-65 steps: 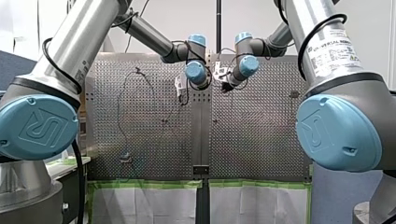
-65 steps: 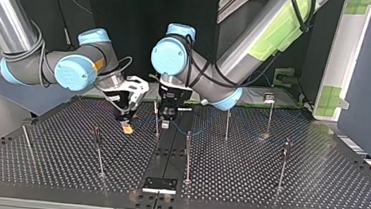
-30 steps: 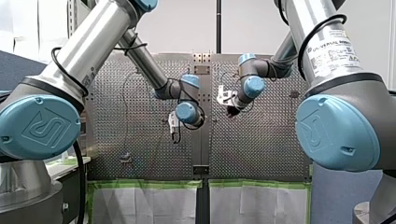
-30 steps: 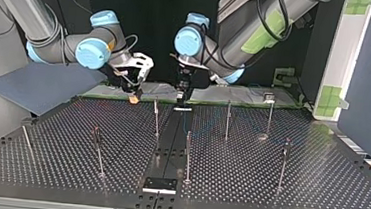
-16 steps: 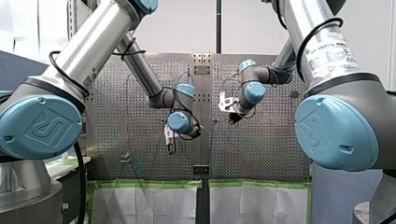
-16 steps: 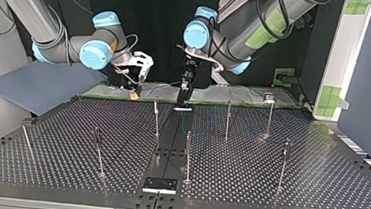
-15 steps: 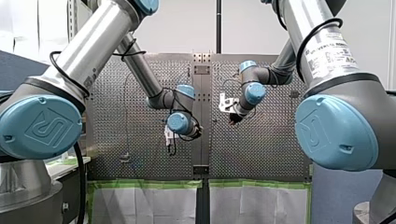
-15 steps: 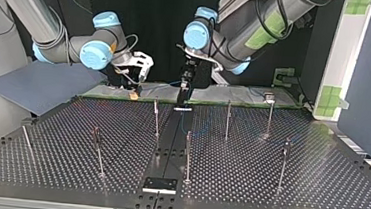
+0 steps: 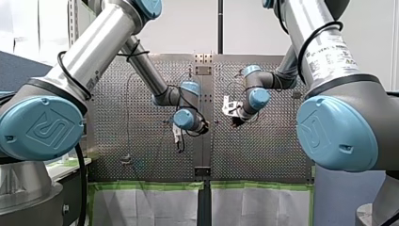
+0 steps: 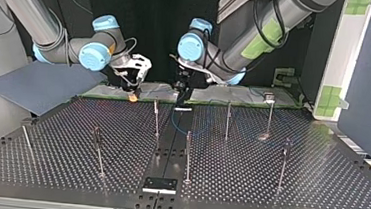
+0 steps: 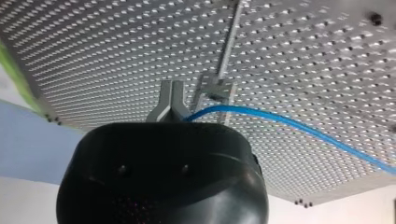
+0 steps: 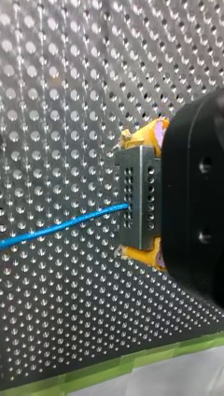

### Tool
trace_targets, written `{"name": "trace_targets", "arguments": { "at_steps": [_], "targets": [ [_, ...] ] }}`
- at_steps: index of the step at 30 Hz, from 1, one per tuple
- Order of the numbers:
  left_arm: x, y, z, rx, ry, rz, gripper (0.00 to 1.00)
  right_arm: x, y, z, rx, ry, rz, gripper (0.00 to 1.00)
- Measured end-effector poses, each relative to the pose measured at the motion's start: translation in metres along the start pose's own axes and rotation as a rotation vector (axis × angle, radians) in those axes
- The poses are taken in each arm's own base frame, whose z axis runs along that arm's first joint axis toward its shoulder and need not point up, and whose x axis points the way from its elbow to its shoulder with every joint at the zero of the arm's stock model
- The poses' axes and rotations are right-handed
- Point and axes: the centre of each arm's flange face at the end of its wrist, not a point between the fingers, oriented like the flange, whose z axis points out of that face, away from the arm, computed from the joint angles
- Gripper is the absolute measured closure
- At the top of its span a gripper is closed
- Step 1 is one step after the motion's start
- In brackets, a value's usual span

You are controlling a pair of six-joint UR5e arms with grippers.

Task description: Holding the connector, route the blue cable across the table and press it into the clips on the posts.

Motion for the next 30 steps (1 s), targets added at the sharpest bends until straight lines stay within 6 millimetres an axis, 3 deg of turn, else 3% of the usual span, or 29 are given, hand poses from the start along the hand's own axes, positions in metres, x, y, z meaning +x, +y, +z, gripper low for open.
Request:
{"name": "trace_targets", "arguments": {
  "at_steps": [10, 14, 21, 30],
  "targets": [
    [-0.029, 0.012, 0.025, 0.005, -0.057, -0.034, 1.0, 0.003, 0.012, 0.006, -0.004, 0.013, 0.016, 1.0],
    [-0.024, 0.018, 0.029, -0.003, -0.042, -0.038, 1.0, 0.009, 0.018, 0.008, -0.004, 0.024, 0.026, 1.0],
    [0.0, 0.02, 0.036, 0.003, -0.004, -0.028, 1.0, 0.012, 0.022, 0.009, 0.001, 0.03, 0.032, 1.0],
    [-0.013, 0.02, 0.05, 0.01, -0.04, -0.039, 1.0, 0.012, 0.027, 0.011, -0.005, 0.033, 0.039, 1.0]
  ]
}}
